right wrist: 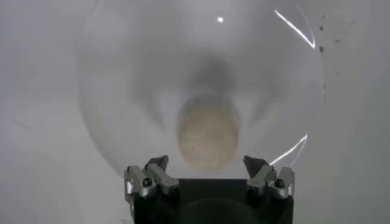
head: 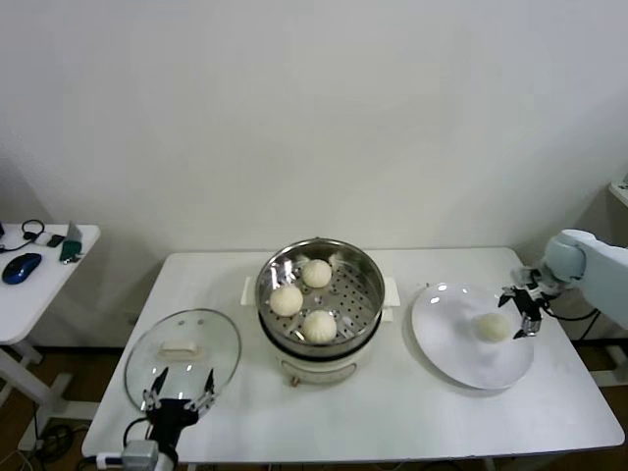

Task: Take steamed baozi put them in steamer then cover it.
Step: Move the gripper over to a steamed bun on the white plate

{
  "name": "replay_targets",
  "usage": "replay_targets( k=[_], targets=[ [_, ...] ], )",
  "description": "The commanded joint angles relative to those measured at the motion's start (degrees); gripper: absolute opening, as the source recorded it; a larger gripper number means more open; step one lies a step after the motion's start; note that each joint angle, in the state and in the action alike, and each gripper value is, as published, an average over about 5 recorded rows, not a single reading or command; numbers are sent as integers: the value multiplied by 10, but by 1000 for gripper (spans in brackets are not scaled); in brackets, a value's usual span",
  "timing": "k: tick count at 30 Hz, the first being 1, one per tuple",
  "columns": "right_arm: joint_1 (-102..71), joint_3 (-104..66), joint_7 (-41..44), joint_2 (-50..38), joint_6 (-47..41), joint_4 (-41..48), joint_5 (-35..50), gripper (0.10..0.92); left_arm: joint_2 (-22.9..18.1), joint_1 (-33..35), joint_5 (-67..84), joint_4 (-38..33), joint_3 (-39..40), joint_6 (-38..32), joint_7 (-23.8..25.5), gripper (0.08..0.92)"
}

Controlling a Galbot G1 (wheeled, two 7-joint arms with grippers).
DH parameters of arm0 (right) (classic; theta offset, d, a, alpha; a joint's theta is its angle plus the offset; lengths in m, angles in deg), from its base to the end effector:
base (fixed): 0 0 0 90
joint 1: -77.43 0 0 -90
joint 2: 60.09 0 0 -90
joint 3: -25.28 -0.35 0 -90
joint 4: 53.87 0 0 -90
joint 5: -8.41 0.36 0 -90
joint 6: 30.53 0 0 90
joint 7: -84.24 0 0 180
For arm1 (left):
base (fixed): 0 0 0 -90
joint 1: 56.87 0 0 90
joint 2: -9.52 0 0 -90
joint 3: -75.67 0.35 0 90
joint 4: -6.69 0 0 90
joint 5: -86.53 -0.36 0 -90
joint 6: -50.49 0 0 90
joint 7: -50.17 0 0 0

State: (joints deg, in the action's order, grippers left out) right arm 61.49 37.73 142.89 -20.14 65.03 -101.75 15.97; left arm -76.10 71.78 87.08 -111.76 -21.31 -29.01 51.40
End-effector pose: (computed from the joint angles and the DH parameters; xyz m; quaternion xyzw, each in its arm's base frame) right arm 0.5416 -0.2860 -0.2145 0.4878 -0.5187 0.5333 0.4567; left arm 0.1360 0.0520 -0.3329 0.0249 -0.9822 -0.0557 0.1774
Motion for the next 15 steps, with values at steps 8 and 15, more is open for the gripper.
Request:
replay_targets(
  k=[8,15],
  targets=[
    [-41,-39,0,59,1,71,-6,823,1,-2,1,2,-3,0,0,823],
    [-35,-32,10,63,-4,71,-7,759,2,-3,3,2,-4,0,0,823]
  ],
)
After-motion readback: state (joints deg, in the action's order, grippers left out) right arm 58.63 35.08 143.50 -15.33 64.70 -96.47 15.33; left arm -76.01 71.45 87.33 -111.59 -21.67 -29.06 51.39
